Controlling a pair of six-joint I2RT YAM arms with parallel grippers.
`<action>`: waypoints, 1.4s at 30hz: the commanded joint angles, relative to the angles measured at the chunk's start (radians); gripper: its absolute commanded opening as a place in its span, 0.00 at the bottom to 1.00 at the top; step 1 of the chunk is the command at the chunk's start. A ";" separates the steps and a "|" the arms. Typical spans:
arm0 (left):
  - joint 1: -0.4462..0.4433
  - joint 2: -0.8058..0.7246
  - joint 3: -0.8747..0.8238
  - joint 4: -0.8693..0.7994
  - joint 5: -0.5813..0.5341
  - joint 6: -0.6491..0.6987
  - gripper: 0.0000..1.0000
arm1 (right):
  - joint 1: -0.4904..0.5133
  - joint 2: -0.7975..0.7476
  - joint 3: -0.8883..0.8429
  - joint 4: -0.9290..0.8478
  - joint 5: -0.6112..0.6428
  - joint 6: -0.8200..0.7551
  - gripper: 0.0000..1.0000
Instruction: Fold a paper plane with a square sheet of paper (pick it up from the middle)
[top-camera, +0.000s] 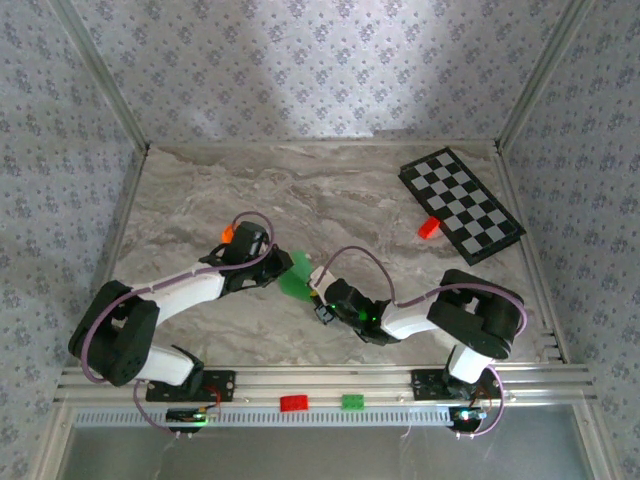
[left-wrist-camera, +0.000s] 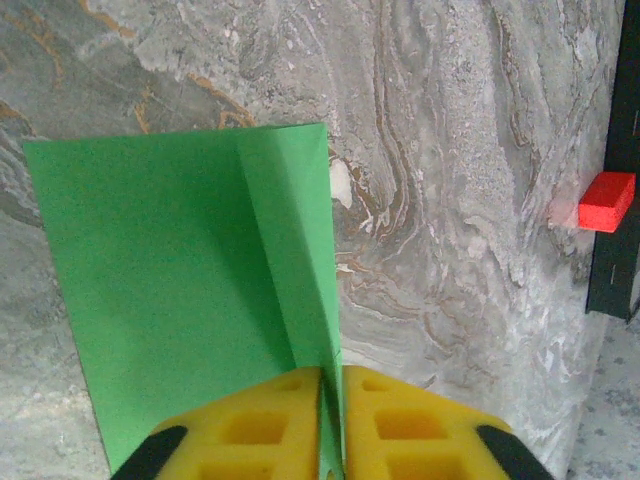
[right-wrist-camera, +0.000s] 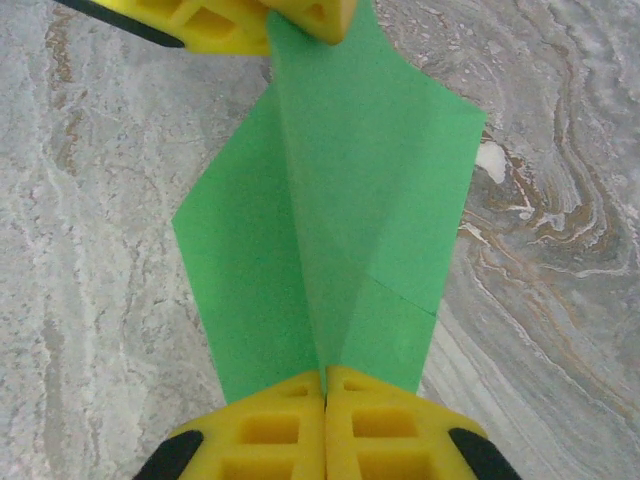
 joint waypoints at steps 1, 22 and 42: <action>0.012 -0.016 0.027 -0.036 -0.003 0.020 0.24 | -0.013 -0.013 -0.003 -0.012 -0.044 0.048 0.05; 0.054 -0.179 -0.025 -0.154 -0.044 0.041 0.60 | -0.205 0.049 0.114 -0.190 -0.514 0.371 0.03; 0.049 -0.088 -0.026 -0.053 0.034 0.031 0.36 | -0.308 0.114 0.026 0.050 -0.673 0.674 0.04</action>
